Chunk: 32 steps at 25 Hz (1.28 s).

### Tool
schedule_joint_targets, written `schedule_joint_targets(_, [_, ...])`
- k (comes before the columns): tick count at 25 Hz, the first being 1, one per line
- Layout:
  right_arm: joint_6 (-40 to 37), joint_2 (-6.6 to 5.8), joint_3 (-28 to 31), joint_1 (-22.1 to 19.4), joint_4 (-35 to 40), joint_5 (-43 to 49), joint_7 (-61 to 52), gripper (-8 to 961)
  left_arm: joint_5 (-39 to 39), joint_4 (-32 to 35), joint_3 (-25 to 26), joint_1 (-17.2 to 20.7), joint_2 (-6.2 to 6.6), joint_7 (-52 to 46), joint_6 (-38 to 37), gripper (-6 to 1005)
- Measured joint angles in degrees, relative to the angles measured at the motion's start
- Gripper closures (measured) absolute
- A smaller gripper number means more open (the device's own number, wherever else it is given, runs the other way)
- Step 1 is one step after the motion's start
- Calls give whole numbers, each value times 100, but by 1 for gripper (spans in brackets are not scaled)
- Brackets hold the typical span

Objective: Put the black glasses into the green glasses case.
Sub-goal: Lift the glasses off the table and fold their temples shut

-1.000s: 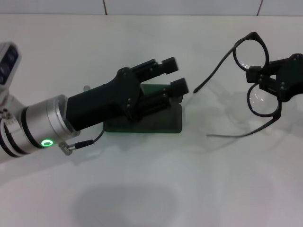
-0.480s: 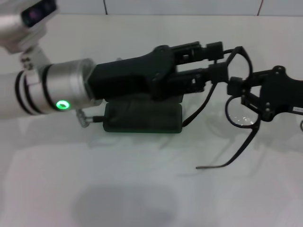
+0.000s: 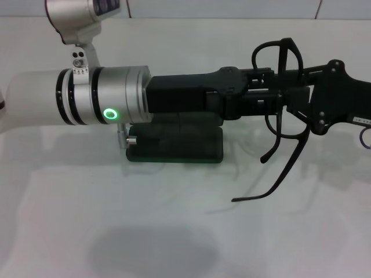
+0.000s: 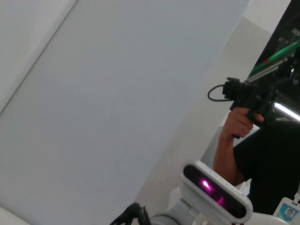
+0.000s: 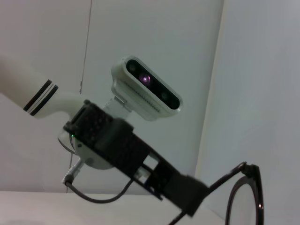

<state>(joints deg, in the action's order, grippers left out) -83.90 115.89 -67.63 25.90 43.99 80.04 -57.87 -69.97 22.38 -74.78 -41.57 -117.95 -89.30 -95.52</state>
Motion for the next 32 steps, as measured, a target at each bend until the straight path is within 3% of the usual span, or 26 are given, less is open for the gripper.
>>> schedule_joint_targets(22, [-128,-14,119,-49,-46,-63,45,845,-37,-14,44,40,18,37,39,349])
schedule_joint_targets(25, [-270,-17,395,-108,-60,-85,32,845,-36,7,66,148,82,36,1,349])
schedule_joint_targets(32, [-1384,-33,1333,-213,-17,-145,-19,845,-179,-38,92,531,373,39,634,349])
